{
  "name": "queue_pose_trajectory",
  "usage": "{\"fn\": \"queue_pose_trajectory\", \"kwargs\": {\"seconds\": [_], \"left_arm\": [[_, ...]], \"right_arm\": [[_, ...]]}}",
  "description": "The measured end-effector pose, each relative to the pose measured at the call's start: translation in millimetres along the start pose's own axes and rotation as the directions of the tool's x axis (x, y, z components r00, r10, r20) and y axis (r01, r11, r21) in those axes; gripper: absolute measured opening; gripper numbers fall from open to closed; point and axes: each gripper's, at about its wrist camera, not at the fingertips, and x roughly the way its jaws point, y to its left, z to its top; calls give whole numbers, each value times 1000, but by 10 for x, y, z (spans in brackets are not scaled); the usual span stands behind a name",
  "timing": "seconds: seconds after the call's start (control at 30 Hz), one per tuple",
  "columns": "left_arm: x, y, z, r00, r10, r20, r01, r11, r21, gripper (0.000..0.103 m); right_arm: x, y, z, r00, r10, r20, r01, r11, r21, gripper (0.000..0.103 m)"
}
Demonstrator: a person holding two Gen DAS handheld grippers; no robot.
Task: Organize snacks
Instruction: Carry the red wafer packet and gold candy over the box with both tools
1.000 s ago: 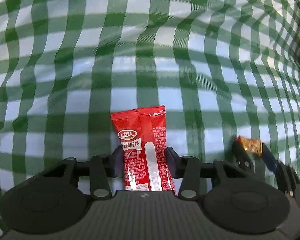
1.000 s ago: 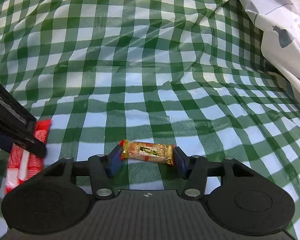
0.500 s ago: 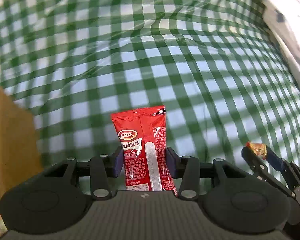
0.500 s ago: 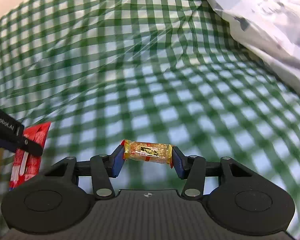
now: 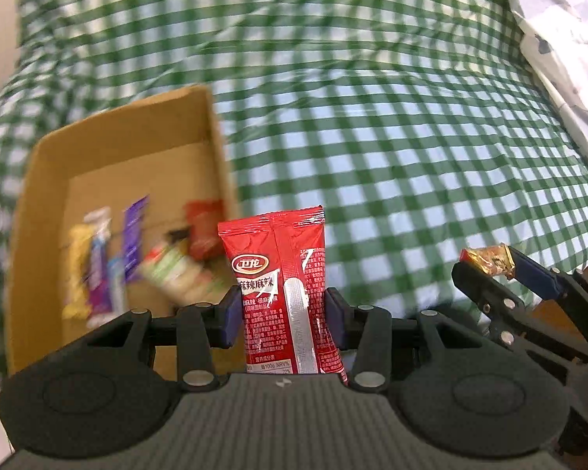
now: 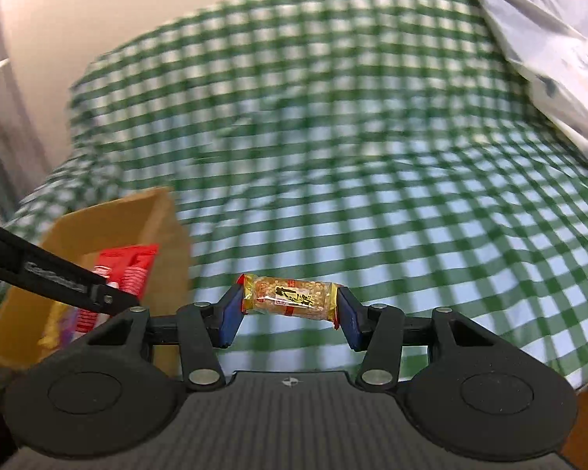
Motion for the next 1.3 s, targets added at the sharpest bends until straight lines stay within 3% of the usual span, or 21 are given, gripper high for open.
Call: {"fn": "queue_pose_trajectory", "kwargs": {"seconds": [0.3,0.53,0.87,1.3], "left_arm": [[-615,707,-848,997,59,54,-54,995,-84,49],[-935,937,-1190,992,54,117,-37,988,-147,49],[-1099,979,-1306,986,33,166,-8,989,-148,49],[-989,1021,-1313,990,13,139,11,985,-172,49]], "right_arm": [[-485,937,-416,989,138,-54,-144,982,-119,52],[-791,1286,-569,987,161,-23,-163,965,-205,52],[-1045,1394,-592,991,132,30,-121,963,-242,53],[-954,1446,-602,994,110,-9,-109,960,-258,53]]}}
